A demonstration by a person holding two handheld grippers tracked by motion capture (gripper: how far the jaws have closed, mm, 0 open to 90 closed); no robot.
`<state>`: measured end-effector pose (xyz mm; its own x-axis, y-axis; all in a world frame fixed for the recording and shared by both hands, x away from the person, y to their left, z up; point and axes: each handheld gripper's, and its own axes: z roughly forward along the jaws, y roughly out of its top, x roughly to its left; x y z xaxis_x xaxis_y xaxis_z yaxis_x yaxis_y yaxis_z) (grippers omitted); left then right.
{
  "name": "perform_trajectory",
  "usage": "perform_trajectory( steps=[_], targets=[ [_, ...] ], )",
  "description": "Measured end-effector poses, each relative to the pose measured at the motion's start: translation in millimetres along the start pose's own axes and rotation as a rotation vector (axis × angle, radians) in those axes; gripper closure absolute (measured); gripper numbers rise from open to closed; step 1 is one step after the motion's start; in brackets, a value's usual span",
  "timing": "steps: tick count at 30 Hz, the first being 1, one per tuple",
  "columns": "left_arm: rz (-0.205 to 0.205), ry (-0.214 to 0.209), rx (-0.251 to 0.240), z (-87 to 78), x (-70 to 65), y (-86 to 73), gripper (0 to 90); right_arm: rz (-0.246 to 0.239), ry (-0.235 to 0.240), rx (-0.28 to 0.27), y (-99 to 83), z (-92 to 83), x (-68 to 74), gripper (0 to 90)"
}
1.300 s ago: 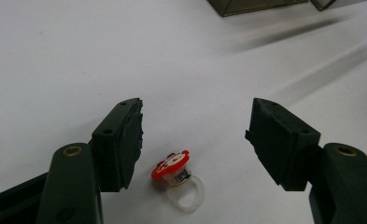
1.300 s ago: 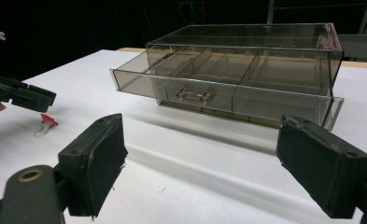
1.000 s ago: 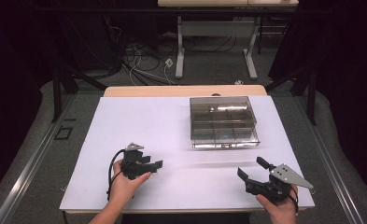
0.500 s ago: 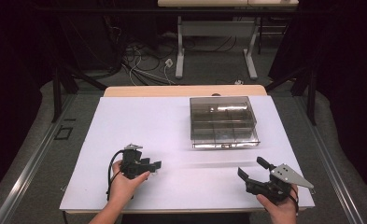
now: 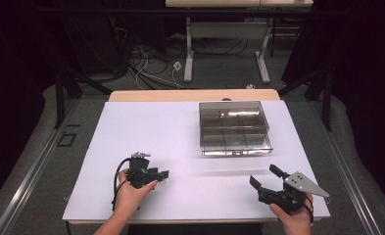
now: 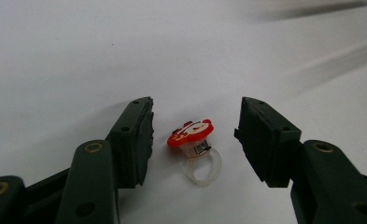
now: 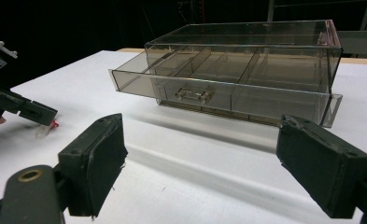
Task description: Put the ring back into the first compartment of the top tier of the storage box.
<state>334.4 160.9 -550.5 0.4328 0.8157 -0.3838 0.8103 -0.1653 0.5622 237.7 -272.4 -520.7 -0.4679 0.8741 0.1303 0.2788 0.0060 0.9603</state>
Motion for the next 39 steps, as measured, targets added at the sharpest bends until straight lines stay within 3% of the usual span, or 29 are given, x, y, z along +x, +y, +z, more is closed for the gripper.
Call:
perform_trajectory(
  steps=[11, 25, 39],
  targets=[
    [-0.004, 0.015, 0.003, 1.2, -4.4, -1.7, 53.2, -0.004, 0.002, 0.003, -0.2, 0.0, -1.3, 15.0],
    [0.038, 0.066, 0.025, 0.6, -5.8, -1.7, 64.5, -0.003, 0.002, 0.004, -0.3, 0.0, -1.4, 15.0],
    [0.02, 0.07, 0.01, 0.7, -4.8, -2.3, 69.2, -0.004, 0.005, 0.002, -0.2, 0.1, -1.2, 15.0]
  ],
)
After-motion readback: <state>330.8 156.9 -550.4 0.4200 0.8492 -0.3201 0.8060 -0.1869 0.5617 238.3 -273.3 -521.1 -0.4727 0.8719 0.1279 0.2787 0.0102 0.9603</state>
